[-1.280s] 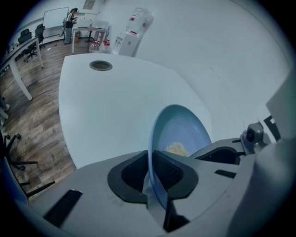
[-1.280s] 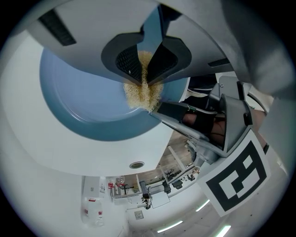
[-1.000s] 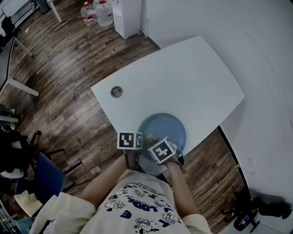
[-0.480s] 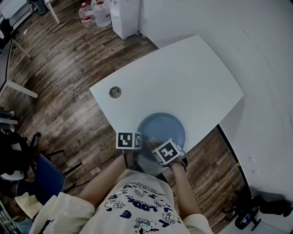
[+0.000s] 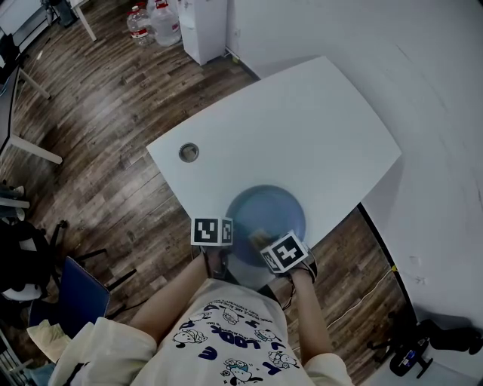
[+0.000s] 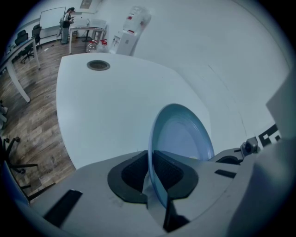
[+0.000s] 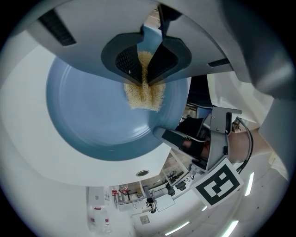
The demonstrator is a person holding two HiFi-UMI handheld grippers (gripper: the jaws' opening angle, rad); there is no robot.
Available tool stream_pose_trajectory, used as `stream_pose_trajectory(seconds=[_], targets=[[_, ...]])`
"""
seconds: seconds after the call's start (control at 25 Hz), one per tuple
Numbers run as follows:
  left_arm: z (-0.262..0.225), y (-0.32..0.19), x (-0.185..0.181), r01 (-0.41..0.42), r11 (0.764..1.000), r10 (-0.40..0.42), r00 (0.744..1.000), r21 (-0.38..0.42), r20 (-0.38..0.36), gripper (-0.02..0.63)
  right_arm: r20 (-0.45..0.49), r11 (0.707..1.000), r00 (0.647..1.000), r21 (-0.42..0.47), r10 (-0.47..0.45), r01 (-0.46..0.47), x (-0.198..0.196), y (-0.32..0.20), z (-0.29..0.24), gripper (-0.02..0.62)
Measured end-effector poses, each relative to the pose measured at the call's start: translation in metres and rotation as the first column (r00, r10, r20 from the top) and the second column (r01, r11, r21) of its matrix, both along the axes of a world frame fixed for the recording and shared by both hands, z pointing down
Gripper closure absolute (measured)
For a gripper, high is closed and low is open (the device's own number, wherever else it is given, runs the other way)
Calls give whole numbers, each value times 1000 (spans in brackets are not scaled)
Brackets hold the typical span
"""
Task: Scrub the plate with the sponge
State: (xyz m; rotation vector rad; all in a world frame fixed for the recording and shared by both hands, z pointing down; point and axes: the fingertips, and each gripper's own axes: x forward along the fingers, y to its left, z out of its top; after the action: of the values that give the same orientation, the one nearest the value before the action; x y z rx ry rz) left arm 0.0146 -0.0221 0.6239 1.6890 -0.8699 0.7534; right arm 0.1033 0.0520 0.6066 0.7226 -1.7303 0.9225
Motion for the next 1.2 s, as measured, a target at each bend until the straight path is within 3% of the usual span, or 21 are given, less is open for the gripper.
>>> stream_pose_trajectory(seconds=[1.2], targets=[[1, 0, 2, -17, 1000, 17, 1000, -3, 9, 561, -60, 990, 989, 7, 138, -138, 75, -15, 0, 545]])
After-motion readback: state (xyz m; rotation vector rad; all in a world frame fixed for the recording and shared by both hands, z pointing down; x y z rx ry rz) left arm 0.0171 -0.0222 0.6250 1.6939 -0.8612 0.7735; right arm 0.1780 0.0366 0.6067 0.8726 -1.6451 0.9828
